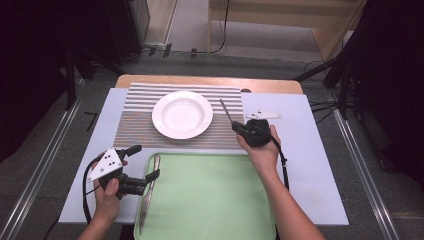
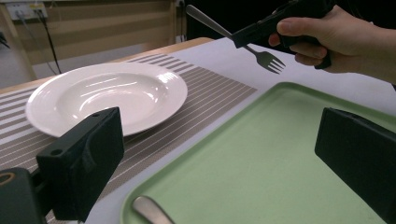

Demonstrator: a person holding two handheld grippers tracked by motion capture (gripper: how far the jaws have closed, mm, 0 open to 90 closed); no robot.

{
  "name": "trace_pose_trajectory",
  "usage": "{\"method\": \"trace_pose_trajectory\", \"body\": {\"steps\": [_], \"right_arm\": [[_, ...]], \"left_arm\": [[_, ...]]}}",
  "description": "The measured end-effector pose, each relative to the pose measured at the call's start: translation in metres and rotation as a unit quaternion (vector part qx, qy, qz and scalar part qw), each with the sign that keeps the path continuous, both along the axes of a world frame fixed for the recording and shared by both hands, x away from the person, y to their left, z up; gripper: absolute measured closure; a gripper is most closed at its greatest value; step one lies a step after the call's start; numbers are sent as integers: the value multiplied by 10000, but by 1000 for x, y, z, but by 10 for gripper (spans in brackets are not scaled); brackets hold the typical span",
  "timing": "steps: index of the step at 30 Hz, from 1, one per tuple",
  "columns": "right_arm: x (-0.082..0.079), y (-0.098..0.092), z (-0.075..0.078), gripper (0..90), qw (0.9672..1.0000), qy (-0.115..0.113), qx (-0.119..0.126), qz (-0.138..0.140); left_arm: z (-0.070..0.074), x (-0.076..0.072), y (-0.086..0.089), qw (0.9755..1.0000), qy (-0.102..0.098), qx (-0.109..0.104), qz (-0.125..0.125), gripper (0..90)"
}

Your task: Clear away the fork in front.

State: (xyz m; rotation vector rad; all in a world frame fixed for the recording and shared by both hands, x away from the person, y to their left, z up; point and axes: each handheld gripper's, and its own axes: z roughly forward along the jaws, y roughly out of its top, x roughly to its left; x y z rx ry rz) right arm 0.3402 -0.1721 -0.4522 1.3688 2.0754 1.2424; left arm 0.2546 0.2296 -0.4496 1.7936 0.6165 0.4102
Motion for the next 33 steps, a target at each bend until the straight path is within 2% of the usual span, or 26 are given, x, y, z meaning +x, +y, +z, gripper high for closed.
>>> {"method": "trace_pose_trajectory", "body": {"steps": [6,13,18,23,28,33], "right_arm": [[-19,-6,2,867,9998,-139,160,11],[-36,-14,-1,867,9993,-224,312,-2],[-51,-20,-8,867,9987,-320,394,22],[-62,-21,-13,867,9983,-352,455,82],[-71,-20,-17,867,9977,-408,518,156],[-78,-19,-21,867,9965,-494,625,242]], "left_arm": [[2,5,-21,9998,48,-57,-204,14],[2,8,-35,9995,62,-87,-311,14],[2,11,-47,9991,168,-127,-376,15],[2,13,-59,9988,201,-85,-440,16],[0,15,-72,9983,202,-185,-507,16],[-1,16,-84,9980,219,-153,-580,17]]}}
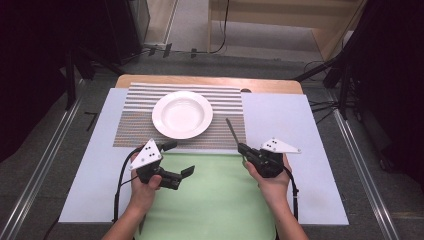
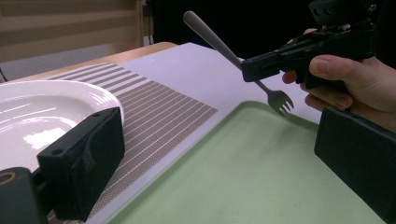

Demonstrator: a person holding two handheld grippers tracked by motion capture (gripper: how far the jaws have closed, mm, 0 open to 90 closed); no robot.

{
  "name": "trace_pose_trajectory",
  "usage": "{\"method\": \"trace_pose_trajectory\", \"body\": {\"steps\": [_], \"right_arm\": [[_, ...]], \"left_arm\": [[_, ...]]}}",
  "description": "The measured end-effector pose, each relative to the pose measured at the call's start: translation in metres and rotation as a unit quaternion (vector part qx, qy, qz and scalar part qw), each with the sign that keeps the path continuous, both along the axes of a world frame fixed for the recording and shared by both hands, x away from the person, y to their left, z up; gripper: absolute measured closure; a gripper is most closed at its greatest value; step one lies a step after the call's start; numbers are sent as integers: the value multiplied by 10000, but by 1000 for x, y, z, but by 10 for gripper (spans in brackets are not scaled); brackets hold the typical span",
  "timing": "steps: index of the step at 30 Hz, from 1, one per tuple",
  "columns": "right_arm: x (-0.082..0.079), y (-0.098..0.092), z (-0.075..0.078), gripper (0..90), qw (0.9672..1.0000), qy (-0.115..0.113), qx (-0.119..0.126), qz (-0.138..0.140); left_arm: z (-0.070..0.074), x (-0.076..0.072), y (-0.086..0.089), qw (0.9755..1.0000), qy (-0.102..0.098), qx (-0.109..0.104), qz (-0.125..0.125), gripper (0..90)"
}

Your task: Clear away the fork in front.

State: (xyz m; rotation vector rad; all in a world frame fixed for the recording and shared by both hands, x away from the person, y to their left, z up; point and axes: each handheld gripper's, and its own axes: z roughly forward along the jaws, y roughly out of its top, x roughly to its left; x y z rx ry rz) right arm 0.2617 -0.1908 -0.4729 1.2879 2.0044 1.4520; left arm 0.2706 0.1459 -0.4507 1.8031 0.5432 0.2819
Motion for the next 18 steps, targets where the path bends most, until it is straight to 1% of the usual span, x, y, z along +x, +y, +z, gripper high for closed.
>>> {"method": "trace_pose_trajectory", "body": {"steps": [3,4,6,7,9,11,12,13,14,15,17,18], "right_arm": [[-3,0,-2,867,10000,-13,-16,51],[-4,1,-2,867,10000,5,27,57],[-5,1,-3,867,10000,-11,63,64],[-7,3,-4,867,9999,-22,64,111],[-9,4,-5,867,9999,-46,46,126],[-13,9,-6,866,9998,-64,40,194],[-14,11,-6,867,9997,-51,40,231],[-16,13,-6,867,9997,-46,62,250],[-16,13,-6,867,9997,-46,62,250],[-18,16,-7,867,9995,-111,87,295],[-20,19,-6,867,9991,-171,131,371],[-22,21,-6,867,9989,-193,149,408]], "left_arm": [[-2,2,-3,9999,101,-111,-50,17],[-3,2,-4,9997,133,-173,-67,17],[-3,3,-5,9997,138,-204,-91,19],[-4,3,-8,9996,137,-172,-158,19],[-5,3,-9,9995,140,-181,-208,19],[-7,3,-12,9992,214,-185,-288,18],[-7,3,-12,9992,214,-185,-288,19],[-7,3,-13,9988,277,-248,-327,19],[-7,3,-13,9988,277,-248,-327,19],[-6,2,-14,9983,319,-328,-354,19],[-5,2,-14,9983,316,-339,-365,19],[-3,2,-15,9981,333,-377,-354,20]]}}
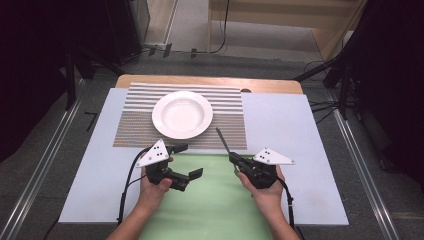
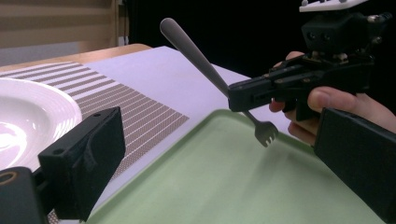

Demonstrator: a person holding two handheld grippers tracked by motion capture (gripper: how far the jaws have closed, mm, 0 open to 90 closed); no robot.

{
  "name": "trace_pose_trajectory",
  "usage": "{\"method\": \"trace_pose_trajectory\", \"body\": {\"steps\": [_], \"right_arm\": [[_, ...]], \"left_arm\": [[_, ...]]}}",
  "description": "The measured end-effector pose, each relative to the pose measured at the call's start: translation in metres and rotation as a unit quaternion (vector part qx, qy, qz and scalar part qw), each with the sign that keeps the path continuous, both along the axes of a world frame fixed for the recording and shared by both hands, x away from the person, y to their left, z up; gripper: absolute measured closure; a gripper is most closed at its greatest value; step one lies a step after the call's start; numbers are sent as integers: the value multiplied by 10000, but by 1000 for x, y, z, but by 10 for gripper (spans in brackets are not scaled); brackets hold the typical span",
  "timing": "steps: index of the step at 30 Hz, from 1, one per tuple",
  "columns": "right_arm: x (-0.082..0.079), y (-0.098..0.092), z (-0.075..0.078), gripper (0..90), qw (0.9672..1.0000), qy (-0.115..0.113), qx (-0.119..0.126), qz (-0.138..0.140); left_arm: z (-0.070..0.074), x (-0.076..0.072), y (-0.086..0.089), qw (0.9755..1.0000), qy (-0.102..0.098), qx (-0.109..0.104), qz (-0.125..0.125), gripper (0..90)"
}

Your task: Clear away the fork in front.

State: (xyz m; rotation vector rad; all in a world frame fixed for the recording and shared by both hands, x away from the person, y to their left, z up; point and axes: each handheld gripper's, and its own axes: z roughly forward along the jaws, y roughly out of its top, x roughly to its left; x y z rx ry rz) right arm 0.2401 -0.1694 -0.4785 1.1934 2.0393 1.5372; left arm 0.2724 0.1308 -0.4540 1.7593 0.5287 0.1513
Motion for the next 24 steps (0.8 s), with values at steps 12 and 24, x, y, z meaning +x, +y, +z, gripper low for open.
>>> {"method": "trace_pose_trajectory", "body": {"steps": [12,24], "right_arm": [[-8,19,0,866,9996,-121,25,252],[-16,35,0,867,9985,-226,44,488]], "left_arm": [[2,3,-8,9986,395,-231,263,165],[0,4,-15,9965,689,-362,314,392]]}}
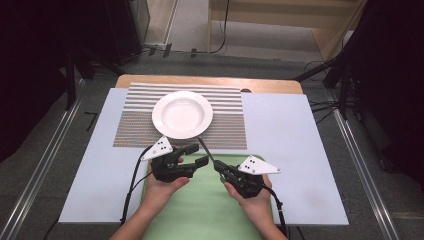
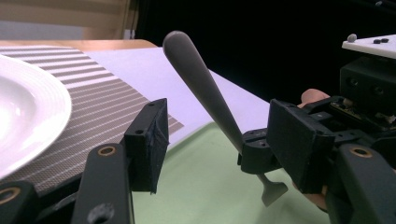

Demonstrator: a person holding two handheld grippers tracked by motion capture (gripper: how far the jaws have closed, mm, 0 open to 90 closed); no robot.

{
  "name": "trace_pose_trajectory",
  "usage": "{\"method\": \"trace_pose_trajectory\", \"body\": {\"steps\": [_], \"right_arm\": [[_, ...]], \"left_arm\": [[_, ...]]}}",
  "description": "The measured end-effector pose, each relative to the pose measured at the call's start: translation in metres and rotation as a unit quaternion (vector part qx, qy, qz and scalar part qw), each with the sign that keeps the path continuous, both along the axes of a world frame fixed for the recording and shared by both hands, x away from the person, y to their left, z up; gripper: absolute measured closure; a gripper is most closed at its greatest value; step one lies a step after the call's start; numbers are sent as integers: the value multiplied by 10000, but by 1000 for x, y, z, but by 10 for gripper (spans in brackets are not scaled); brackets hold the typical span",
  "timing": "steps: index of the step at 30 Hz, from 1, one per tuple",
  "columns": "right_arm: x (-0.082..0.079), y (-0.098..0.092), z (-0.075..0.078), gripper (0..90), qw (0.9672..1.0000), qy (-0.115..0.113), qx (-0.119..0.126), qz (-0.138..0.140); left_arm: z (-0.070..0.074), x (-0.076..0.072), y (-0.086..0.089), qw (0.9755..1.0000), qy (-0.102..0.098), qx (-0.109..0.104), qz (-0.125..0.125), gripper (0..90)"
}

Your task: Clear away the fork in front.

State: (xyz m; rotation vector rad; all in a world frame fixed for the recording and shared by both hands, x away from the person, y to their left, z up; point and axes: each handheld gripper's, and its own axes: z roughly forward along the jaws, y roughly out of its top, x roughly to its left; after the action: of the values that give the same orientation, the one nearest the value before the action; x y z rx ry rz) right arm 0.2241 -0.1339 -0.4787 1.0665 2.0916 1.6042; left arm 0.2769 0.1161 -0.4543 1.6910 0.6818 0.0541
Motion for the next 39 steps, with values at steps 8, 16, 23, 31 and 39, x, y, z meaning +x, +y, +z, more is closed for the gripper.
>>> {"method": "trace_pose_trajectory", "body": {"steps": [8,16,23,31,39], "right_arm": [[-3,8,0,866,9999,-23,-19,130],[-5,11,0,863,9995,-75,116,283],[-3,7,2,525,9992,-201,248,237],[1,-11,5,254,9985,-298,46,-446],[2,-40,1,0,9935,-301,-158,-1091]], "left_arm": [[-2,1,-3,9995,276,-104,-113,573],[-5,8,5,9930,738,-647,-657,795],[-2,8,13,9915,744,-756,-755,868],[0,8,22,9923,740,-746,-655,868],[5,1,29,9921,538,-836,-759,868]]}}
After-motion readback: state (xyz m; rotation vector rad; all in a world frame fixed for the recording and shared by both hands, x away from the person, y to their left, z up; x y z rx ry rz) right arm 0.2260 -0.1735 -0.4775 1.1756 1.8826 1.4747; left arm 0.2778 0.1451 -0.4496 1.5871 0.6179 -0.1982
